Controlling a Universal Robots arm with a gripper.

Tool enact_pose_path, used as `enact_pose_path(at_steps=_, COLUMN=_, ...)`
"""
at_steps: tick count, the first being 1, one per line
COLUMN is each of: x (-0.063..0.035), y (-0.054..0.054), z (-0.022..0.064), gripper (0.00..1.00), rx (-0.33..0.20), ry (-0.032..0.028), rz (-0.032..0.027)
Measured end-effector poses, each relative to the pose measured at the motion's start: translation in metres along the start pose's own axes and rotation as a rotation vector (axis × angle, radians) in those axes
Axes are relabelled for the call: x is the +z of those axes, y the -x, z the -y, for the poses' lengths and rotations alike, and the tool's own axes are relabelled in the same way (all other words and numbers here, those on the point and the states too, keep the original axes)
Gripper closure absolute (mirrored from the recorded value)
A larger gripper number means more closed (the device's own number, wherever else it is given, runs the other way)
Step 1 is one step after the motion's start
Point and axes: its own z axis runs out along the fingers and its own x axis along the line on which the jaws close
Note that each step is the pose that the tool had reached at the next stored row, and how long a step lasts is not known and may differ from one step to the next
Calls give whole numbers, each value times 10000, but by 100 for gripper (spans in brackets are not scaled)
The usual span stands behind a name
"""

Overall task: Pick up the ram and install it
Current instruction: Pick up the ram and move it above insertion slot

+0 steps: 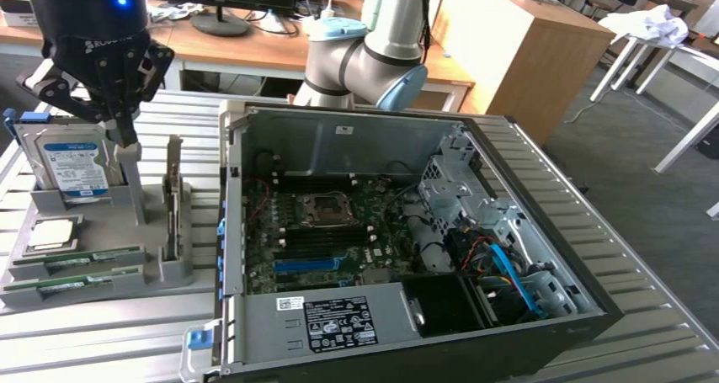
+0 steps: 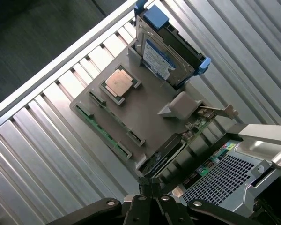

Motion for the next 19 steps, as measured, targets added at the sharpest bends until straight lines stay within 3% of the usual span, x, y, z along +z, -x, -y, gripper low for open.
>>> enact_pose_path(at_steps=19, x=0, y=0, z=0, gripper=89, rx=-1117, ry=27, rz=-44)
